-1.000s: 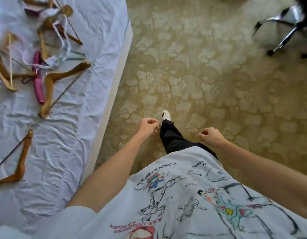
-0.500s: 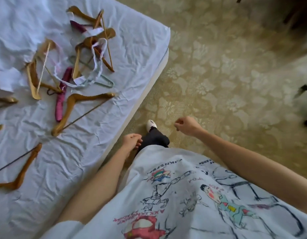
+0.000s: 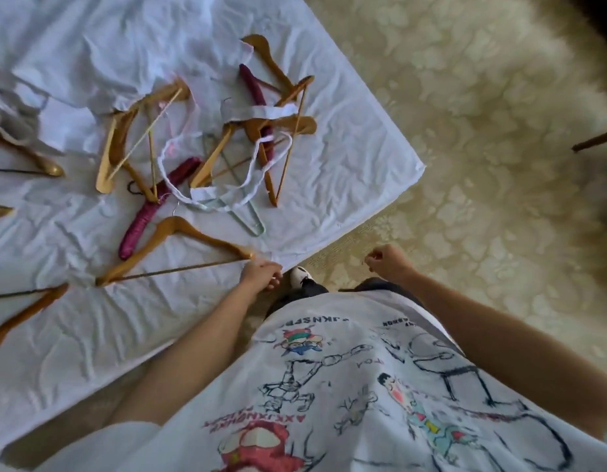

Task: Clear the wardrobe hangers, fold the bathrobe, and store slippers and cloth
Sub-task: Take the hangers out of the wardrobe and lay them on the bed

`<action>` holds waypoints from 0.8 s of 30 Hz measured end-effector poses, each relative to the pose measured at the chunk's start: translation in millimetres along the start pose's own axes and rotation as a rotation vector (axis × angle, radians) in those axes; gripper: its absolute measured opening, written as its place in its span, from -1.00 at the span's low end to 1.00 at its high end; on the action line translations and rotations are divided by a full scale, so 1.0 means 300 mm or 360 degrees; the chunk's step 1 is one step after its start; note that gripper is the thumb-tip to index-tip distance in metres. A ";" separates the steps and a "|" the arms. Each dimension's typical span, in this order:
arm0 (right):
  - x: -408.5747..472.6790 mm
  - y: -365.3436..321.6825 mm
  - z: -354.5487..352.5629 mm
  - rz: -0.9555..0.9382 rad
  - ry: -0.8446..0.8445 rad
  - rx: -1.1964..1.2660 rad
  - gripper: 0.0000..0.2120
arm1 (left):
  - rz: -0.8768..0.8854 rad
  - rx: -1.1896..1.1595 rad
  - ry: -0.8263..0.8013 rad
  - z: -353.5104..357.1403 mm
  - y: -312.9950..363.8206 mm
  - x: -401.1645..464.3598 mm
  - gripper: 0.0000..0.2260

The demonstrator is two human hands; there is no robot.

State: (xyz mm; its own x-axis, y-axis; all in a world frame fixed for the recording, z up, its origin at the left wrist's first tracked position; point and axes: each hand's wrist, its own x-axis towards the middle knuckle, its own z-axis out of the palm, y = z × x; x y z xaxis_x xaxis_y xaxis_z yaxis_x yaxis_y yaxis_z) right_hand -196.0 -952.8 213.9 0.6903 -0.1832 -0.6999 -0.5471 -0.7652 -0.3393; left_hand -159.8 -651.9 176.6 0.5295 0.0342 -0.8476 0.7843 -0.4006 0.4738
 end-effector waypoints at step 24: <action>1.280 -0.838 -0.388 -0.0555 0.0031 -0.0390 -0.79 | -0.0104 -0.0189 0.0775 -0.180 0.822 0.796 -0.77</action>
State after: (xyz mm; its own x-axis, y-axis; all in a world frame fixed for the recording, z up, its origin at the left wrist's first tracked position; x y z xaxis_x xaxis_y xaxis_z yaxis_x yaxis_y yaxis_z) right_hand 261.7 -902.6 103.5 0.8242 0.1030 -0.5569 -0.1520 -0.9070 -0.3928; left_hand 177.3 -693.2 103.9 0.5453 0.4904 -0.6799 0.8372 -0.2772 0.4715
